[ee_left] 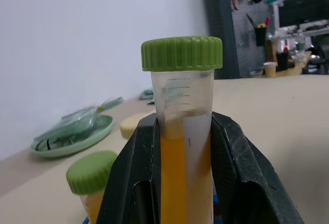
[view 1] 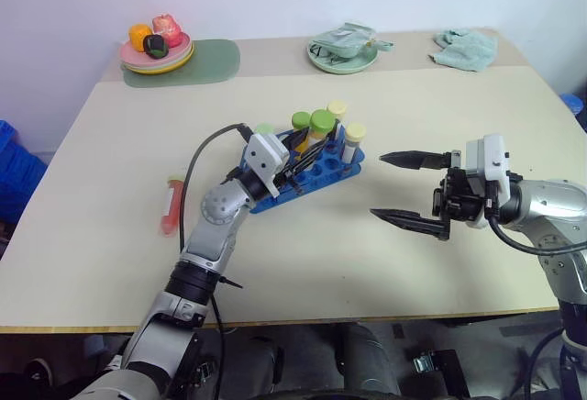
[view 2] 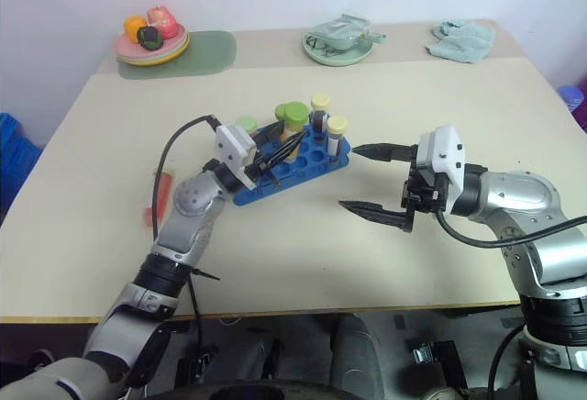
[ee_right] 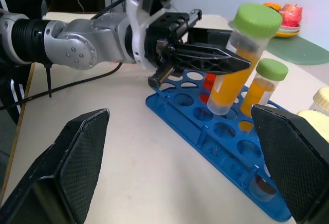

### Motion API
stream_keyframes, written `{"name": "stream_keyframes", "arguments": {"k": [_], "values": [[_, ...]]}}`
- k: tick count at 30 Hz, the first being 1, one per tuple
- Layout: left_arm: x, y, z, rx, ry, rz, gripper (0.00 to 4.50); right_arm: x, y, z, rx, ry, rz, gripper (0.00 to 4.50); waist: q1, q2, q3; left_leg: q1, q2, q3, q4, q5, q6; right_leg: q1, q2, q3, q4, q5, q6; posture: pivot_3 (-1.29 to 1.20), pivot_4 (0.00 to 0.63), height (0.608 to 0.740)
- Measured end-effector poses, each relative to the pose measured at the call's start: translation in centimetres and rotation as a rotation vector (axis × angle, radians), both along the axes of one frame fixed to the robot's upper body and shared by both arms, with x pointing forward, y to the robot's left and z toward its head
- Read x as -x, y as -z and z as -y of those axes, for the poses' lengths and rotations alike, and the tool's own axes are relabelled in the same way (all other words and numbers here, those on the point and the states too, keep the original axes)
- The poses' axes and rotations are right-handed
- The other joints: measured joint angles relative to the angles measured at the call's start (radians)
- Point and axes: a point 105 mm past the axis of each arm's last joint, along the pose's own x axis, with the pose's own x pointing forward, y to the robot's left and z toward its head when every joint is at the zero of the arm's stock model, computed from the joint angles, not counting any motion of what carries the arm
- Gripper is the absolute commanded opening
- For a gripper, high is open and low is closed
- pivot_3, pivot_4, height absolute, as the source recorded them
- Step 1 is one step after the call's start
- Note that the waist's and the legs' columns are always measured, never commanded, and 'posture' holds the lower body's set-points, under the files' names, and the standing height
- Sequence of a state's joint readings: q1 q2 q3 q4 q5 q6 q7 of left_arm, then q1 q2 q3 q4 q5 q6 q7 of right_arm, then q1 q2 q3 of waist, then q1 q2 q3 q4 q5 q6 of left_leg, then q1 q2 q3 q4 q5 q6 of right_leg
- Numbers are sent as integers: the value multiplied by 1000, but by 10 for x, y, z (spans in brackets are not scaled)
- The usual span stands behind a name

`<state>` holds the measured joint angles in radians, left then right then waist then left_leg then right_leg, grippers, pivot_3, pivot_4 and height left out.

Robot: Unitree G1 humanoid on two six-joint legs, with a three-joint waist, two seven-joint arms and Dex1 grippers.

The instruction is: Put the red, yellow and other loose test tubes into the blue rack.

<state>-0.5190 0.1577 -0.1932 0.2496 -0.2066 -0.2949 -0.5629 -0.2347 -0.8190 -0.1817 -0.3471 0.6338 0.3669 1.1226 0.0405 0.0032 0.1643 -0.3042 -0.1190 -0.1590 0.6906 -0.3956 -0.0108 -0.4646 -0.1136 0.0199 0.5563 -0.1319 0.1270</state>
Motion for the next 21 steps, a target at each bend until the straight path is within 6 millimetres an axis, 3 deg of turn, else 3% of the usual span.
{"name": "stream_keyframes", "arguments": {"k": [7, 16, 18, 21], "values": [[-6, -1, -15, 97, 39, -86, 718, 2, 2, 3, 0, 18, -5, 4500, -2, 0, 0, 0, 0, 0, 1, 0, 0, 0, 0, 0, 0, 0, 0, 0, 150, 740], [-14, -8, -77, 115, 53, -144, 718, 1, 1, 3, -1, 16, 5, 4500, 3, 0, 0, 0, 0, -1, 3, 0, 1, 1, 0, 0, 1, 0, 0, 0, 150, 740], [-15, -12, -73, 104, 67, -123, 718, 0, 0, 3, -6, 18, 8, 4500, 3, 0, 0, -1, -1, -1, 4, -1, 1, 1, 0, -1, 1, 0, 0, 0, 150, 740], [-10, -17, -49, 77, 138, -78, 718, -2, -2, 0, -13, 6, 20, 4500, 0, 0, 0, -1, -1, -1, 5, -1, 2, 1, 0, -1, 0, 1, 1, 0, 150, 740]]}}
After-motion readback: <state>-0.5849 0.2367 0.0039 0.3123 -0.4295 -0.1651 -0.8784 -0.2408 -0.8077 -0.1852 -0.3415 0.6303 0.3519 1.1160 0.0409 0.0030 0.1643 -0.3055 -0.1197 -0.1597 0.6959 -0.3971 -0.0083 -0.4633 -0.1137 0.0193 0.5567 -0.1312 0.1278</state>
